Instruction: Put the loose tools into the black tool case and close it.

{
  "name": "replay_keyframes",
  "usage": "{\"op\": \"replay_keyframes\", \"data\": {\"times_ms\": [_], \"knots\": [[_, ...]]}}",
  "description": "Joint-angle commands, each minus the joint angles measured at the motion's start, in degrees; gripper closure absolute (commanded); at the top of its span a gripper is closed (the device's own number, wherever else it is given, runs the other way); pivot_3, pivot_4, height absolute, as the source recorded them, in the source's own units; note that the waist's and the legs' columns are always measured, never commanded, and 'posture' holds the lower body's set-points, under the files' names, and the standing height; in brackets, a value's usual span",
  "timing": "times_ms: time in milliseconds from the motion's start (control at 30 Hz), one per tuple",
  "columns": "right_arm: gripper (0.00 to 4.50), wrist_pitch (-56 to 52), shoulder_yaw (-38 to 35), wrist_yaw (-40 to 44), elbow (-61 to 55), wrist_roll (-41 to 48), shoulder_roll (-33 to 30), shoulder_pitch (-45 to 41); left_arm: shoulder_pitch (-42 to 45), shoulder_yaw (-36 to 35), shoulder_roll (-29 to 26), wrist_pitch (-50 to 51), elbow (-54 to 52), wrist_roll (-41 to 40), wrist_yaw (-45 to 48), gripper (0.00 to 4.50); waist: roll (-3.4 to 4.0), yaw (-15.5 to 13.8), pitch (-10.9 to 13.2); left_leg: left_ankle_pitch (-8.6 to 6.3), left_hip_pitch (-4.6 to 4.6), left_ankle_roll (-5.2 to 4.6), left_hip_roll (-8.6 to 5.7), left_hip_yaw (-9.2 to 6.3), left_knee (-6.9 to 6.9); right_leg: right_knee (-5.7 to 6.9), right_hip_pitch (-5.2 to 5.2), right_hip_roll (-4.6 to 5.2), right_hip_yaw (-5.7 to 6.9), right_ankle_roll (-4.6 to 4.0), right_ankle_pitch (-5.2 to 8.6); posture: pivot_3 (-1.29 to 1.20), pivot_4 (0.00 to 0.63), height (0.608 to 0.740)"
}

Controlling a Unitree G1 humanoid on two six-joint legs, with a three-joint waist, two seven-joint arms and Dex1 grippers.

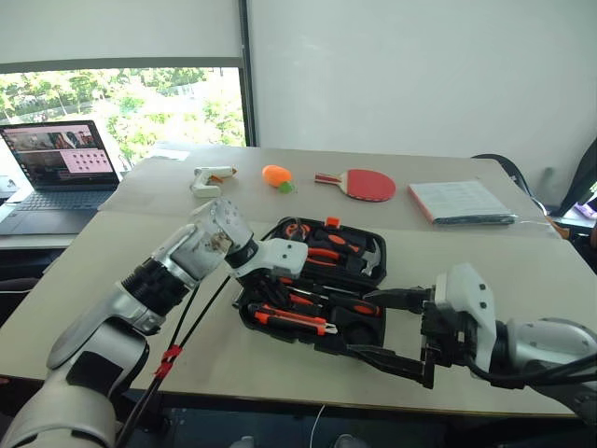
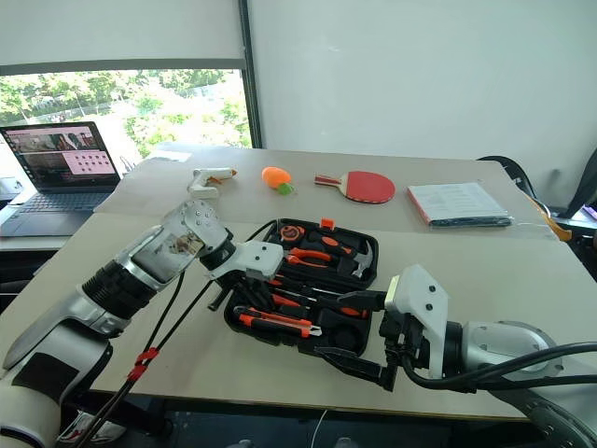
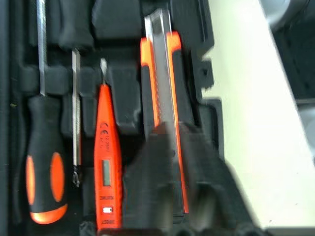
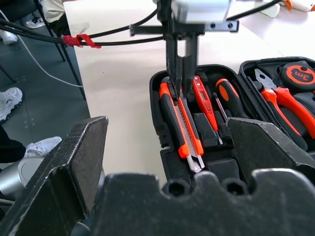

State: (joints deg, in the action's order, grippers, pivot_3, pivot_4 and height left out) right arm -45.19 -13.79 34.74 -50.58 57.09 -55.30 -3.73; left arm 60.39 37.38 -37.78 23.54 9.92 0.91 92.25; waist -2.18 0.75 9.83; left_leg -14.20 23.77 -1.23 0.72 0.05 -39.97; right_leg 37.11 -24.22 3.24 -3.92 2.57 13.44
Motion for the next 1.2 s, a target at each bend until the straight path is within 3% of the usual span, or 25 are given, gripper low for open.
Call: {"op": "replay_keyframes", "data": {"times_ms": [33,733,900,1067,1200], "knots": [[0.00,1.23,-1.33,-0.08,-1.26,0.26,0.10,0.25,-0.74,0.69,-0.55,-2.77,-0.99,2.03,0.20,4.42,0.00,-0.03,0.00,0.00,0.00,0.00,0.00,0.00,0.00,0.00,0.00,0.00,0.00,0.00,0.00,0.00,0.150,0.740],[0.00,1.02,-0.90,-0.36,-1.00,0.26,0.08,-0.04,-5.83,2.63,0.73,-10.16,-0.25,11.32,-1.28,4.42,0.29,-0.02,-0.19,0.00,-0.12,0.00,0.00,0.00,0.01,0.01,0.11,-0.01,-0.02,0.00,0.00,0.00,0.150,0.740],[0.00,1.05,-0.65,-0.82,-1.11,0.33,0.36,-0.02,-6.19,2.81,2.27,-11.91,2.10,13.54,-2.34,4.42,0.46,-0.07,-0.29,0.00,-0.58,0.00,-0.01,0.16,0.01,-0.04,0.62,0.00,-0.01,0.02,0.02,0.00,0.150,0.740],[0.00,1.10,-0.92,-1.05,-1.23,0.35,0.50,0.25,-4.27,-0.72,3.74,-8.33,3.01,10.79,-0.82,4.42,0.58,-0.23,-0.36,-0.01,-0.94,0.00,0.01,0.20,0.04,-0.20,1.07,0.01,0.02,0.46,0.30,0.00,0.150,0.740],[0.00,1.19,-1.35,-0.87,-1.06,0.08,0.43,0.56,-1.11,-3.20,2.42,-2.94,2.06,3.39,0.25,4.42,0.57,-0.09,-0.35,0.00,-0.84,0.00,0.02,0.15,0.03,-0.20,0.97,0.01,0.01,0.49,0.32,0.00,0.150,0.740]]}}
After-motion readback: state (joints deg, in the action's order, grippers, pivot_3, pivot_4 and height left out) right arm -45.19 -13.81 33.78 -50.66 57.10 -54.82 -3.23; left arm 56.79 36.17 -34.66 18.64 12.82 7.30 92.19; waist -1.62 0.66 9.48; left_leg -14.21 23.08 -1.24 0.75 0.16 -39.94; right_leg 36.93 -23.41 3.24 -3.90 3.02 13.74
